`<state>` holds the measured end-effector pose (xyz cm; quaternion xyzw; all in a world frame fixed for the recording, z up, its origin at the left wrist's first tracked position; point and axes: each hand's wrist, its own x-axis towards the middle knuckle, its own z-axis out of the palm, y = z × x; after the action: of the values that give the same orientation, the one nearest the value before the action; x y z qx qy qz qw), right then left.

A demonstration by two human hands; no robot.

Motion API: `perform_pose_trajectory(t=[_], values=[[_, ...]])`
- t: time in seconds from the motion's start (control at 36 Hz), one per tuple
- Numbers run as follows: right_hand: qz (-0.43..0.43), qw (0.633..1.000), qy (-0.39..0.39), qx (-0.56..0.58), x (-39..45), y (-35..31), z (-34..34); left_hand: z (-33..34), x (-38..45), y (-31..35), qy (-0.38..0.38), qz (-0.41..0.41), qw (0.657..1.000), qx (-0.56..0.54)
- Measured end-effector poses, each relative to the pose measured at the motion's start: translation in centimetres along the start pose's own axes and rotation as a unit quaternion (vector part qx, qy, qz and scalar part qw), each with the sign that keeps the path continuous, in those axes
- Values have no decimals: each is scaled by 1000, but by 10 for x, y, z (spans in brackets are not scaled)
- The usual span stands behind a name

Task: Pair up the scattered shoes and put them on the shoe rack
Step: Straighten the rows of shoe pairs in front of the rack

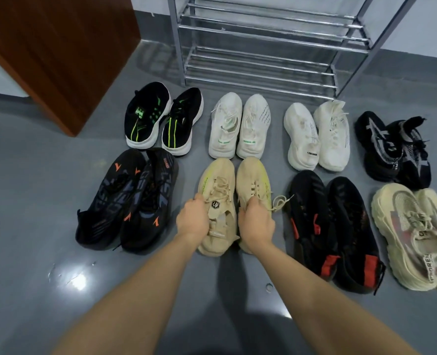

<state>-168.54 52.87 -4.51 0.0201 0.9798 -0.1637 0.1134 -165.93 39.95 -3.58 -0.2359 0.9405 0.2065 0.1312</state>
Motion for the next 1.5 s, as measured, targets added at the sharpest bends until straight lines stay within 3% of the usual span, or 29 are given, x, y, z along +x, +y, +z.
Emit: perform_pose_trajectory(t=[0.19, 0.42, 0.5, 0.69, 1.03, 1.31, 1.5], values=[[14, 998, 8, 58, -3, -4, 3, -4, 6, 1, -19, -5, 999, 42], [-92, 985, 149, 9, -8, -2, 5, -5, 5, 4, 28, 62, 994, 84], [-140, 978, 154, 27, -6, -13, 3, -14, 5, 2, 44, 80, 993, 76], [-176, 982, 64, 26, 12, -53, -6, -42, 14, -21, 41, 121, 989, 79], [-177, 983, -51, 11, 14, -141, -13, -129, 42, -90, -10, 103, 991, 83], [-106, 978, -172, -46, 13, -187, -25, -168, 54, -115, -67, 121, 988, 73], [-69, 972, -219, -52, 20, -188, 0, -152, 67, -122, -77, 167, 973, 142]])
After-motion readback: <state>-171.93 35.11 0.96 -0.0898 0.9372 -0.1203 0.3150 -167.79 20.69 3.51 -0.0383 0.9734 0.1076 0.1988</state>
